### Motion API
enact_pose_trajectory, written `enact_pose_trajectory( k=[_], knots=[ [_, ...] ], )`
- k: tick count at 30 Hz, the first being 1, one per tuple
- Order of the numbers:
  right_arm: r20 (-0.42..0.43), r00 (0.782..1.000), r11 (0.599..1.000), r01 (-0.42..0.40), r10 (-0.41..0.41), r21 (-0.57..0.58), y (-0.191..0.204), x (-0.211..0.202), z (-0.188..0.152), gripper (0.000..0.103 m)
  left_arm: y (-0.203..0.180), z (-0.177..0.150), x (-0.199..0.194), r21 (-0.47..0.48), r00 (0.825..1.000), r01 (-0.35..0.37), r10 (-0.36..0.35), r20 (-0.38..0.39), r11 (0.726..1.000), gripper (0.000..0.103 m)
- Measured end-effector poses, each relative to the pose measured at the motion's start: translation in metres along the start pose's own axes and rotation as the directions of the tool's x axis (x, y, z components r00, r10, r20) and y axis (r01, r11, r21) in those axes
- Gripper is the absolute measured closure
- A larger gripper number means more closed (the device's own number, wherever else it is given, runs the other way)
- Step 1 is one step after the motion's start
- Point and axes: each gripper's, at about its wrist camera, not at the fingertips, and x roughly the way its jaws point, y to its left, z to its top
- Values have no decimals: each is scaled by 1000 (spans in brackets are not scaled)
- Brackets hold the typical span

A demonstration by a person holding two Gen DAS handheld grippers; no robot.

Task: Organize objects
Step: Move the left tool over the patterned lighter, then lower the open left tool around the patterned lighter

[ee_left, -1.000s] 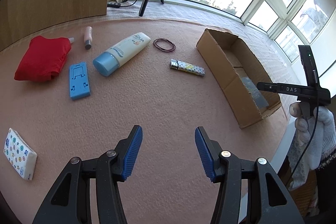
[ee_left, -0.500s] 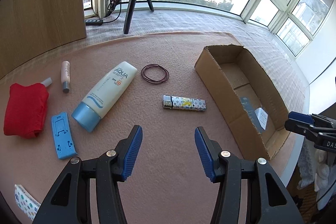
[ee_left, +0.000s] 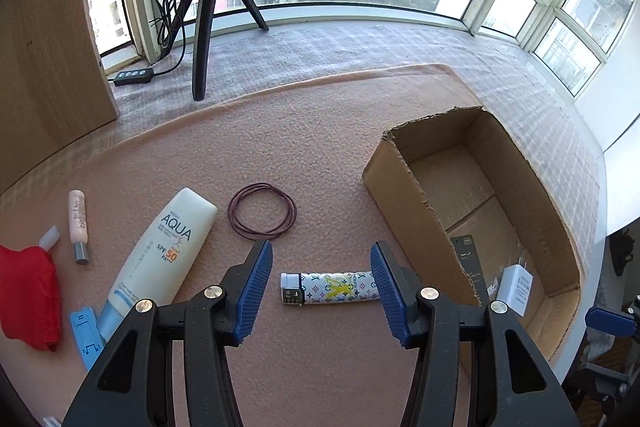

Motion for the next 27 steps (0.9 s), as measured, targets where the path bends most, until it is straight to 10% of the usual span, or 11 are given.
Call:
enact_pose_trajectory(
  k=[14, 27],
  knots=[
    [-45, 999, 1000, -5, 6, 29, -11, 17, -9, 52, 35, 37, 61, -129, 997, 35, -44, -70, 991, 81],
    [-50, 999, 997, -5, 9, 82, -27, 19, -8, 52, 22, 23, 82, -69, 980, 118, -127, -152, 991, 84]
  ],
)
